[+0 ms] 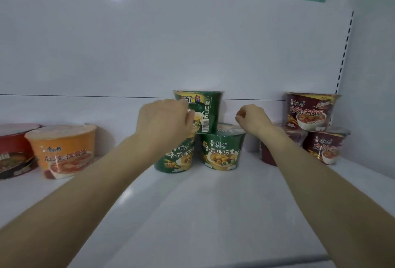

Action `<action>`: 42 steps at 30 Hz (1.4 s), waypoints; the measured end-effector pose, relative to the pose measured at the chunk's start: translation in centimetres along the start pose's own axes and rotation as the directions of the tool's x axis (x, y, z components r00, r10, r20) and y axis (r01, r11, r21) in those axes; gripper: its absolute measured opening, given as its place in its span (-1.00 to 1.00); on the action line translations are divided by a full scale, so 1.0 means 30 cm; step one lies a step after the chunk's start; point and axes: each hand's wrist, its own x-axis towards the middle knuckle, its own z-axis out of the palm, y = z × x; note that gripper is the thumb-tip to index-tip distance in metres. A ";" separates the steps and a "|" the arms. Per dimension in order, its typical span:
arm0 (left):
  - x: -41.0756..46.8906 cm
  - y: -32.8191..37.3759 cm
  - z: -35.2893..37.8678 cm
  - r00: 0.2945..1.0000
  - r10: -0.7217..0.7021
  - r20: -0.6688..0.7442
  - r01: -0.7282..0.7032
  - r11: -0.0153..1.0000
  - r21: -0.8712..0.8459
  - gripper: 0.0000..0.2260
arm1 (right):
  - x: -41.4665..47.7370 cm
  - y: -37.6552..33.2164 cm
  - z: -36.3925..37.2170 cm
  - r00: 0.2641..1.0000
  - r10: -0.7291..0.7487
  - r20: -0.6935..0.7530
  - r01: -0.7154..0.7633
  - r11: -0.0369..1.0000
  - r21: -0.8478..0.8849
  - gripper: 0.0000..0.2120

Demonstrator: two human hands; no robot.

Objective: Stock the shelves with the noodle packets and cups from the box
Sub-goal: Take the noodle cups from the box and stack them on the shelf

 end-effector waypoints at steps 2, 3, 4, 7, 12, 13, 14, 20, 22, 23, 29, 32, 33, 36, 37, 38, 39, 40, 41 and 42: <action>-0.089 0.048 -0.036 0.995 0.076 0.063 -0.076 0.997 -0.008 -0.75 | -0.040 -0.022 -0.036 1.000 -0.017 -0.018 0.017 1.000 0.006 -0.78; -0.133 0.070 -0.052 0.989 0.129 0.079 -0.129 0.992 0.000 -0.76 | -0.063 -0.034 -0.054 0.999 -0.027 -0.029 0.028 1.000 0.006 -0.77; -0.179 0.089 -0.060 0.979 0.180 0.095 -0.180 0.984 0.000 -0.77 | -0.089 -0.048 -0.073 0.998 -0.040 -0.042 0.040 0.999 0.001 -0.77; -0.294 0.144 -0.098 0.948 0.293 0.127 -0.281 0.954 -0.104 -0.79 | -0.182 -0.096 -0.129 0.993 -0.078 -0.087 0.076 0.997 -0.022 -0.74; -0.442 0.213 -0.185 0.905 0.424 0.033 -0.406 0.883 -0.235 -0.77 | -0.408 -0.173 -0.208 0.989 -0.091 -0.116 0.089 0.996 -0.018 -0.76; -0.483 0.233 -0.193 0.905 0.421 0.061 -0.392 0.881 -0.265 -0.78 | -0.463 -0.184 -0.220 0.988 -0.094 -0.125 0.091 0.995 -0.029 -0.77; -0.527 0.254 -0.195 0.900 0.430 0.071 -0.389 0.867 -0.312 -0.78 | -0.520 -0.192 -0.231 0.987 -0.093 -0.132 0.089 0.995 -0.038 -0.77; -0.797 0.325 -0.283 0.795 0.604 0.060 -0.502 0.709 -0.494 -0.74 | -0.887 -0.185 -0.280 0.992 0.011 -0.129 -0.026 0.993 -0.114 -0.81; -0.900 0.331 -0.304 0.720 0.693 0.030 -0.589 0.635 -0.499 -0.58 | -1.022 -0.158 -0.290 0.991 0.082 -0.105 -0.096 0.986 -0.138 -0.81; -0.951 0.342 -0.313 0.712 0.702 -0.001 -0.601 0.610 -0.516 -0.49 | -1.090 -0.140 -0.295 0.988 0.125 -0.096 -0.139 0.978 -0.155 -0.82; -1.265 0.465 -0.309 0.577 0.803 0.148 -0.541 0.511 -0.668 -0.79 | -1.491 0.013 -0.328 0.920 0.385 -0.075 -0.391 0.887 -0.247 -0.78; -1.376 0.520 -0.291 0.521 0.839 0.155 -0.550 0.469 -0.691 -0.80 | -1.668 0.105 -0.326 0.864 0.500 -0.063 -0.495 0.819 -0.290 -0.78; -1.409 0.549 -0.278 0.505 0.848 0.161 -0.535 0.454 -0.712 -0.81 | -1.719 0.139 -0.321 0.842 0.537 -0.053 -0.526 0.796 -0.299 -0.77; -1.506 0.651 -0.228 0.429 0.879 0.210 -0.536 0.435 -0.724 -0.80 | -1.859 0.243 -0.293 0.766 0.643 0.001 -0.610 0.728 -0.312 -0.77; -1.539 0.692 -0.208 0.407 0.884 0.231 -0.521 0.433 -0.736 -0.80 | -1.905 0.281 -0.281 0.735 0.678 0.019 -0.640 0.703 -0.310 -0.77; -1.573 0.734 -0.188 0.385 0.888 0.250 -0.500 0.428 -0.753 -0.81 | -1.951 0.323 -0.270 0.703 0.711 0.035 -0.669 0.676 -0.308 -0.76; -1.606 0.779 -0.167 0.360 0.896 0.259 -0.490 0.418 -0.765 -0.82 | -1.996 0.369 -0.259 0.671 0.739 0.050 -0.694 0.651 -0.309 -0.76; -1.638 0.826 -0.144 0.335 0.904 0.264 -0.491 0.407 -0.770 -0.82 | -2.039 0.416 -0.250 0.643 0.763 0.065 -0.714 0.628 -0.309 -0.77; -1.668 0.874 -0.120 0.310 0.910 0.276 -0.499 0.403 -0.767 -0.81 | -2.079 0.466 -0.241 0.615 0.784 0.082 -0.732 0.607 -0.311 -0.77; -1.699 0.922 -0.089 0.280 0.913 0.297 -0.503 0.404 -0.764 -0.79 | -2.115 0.515 -0.232 0.588 0.802 0.104 -0.745 0.587 -0.316 -0.78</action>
